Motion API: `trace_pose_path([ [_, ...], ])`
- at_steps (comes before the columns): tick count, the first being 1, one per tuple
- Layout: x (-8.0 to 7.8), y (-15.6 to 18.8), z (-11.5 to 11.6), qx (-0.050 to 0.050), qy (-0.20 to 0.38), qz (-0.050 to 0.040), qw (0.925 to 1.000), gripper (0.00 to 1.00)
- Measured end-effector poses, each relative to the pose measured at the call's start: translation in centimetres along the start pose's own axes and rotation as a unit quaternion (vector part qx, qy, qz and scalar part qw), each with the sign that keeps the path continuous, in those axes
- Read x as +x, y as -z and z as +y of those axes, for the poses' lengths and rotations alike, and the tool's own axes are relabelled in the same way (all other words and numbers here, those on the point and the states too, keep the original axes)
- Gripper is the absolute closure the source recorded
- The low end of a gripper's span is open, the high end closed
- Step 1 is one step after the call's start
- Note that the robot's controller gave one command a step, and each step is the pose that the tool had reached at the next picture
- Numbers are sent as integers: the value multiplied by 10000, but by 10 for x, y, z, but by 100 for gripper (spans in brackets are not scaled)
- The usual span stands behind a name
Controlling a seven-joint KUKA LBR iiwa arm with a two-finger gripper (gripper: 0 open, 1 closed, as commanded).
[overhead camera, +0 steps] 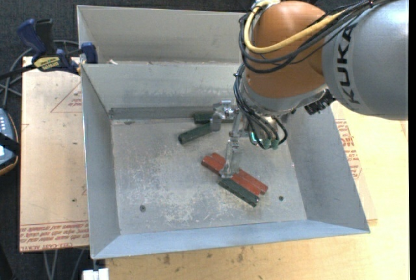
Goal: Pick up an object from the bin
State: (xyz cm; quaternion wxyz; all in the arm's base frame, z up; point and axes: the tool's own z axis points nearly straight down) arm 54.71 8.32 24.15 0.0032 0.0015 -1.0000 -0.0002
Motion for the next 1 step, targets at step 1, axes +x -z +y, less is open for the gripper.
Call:
trace_pose_path([
  [1, 0, -175, -73, -1, -1202, -9, 9927, 0],
])
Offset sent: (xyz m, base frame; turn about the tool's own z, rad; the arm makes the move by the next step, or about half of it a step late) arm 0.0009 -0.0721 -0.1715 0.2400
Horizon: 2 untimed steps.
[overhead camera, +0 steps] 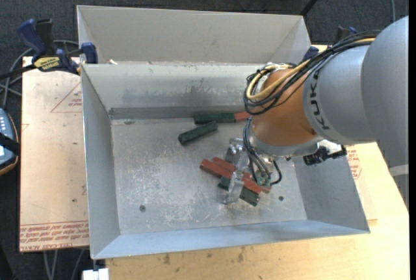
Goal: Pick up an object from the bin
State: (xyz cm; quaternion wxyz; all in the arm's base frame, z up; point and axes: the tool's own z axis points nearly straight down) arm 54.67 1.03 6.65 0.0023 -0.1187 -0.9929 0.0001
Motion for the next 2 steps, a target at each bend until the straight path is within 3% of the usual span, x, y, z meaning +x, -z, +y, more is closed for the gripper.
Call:
trace_pose_path([
  [1, 39, 34, 29, -17, -941, -16, 9956, 0],
  [2, 51, 32, 22, -9, -1619, -9, 9868, 0],
])
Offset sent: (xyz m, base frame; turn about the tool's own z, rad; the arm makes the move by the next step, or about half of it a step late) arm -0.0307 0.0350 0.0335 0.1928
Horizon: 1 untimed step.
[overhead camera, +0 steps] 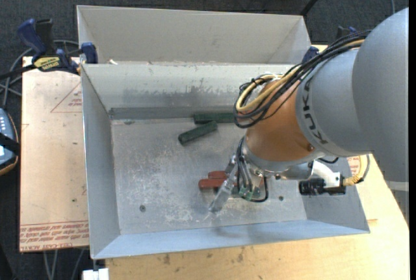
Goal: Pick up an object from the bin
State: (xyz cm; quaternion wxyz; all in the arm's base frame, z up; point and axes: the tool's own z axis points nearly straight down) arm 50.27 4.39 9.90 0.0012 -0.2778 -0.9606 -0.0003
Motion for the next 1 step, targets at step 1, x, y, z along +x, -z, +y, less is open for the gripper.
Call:
trace_pose_path([
  [1, -5, -28, 3, -28, -446, -45, 9990, 0],
])
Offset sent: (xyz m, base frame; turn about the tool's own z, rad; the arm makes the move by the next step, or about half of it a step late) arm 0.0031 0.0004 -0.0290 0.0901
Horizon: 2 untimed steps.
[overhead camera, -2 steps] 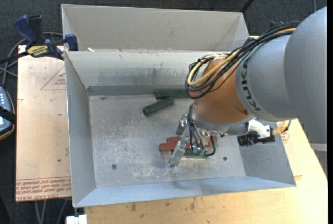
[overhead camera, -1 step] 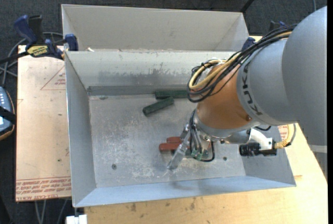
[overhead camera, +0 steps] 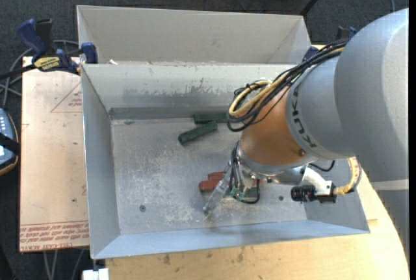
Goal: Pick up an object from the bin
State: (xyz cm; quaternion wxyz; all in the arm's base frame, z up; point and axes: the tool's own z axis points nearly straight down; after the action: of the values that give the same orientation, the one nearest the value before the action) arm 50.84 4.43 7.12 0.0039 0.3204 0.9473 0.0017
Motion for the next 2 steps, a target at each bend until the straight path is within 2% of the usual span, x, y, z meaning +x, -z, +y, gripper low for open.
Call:
trace_pose_path([
  [1, -1, 0, 1, 13, 1, 22, 10000, 0],
  [2, -3, 3, 1, 2, -5, -5, 10000, 100],
])
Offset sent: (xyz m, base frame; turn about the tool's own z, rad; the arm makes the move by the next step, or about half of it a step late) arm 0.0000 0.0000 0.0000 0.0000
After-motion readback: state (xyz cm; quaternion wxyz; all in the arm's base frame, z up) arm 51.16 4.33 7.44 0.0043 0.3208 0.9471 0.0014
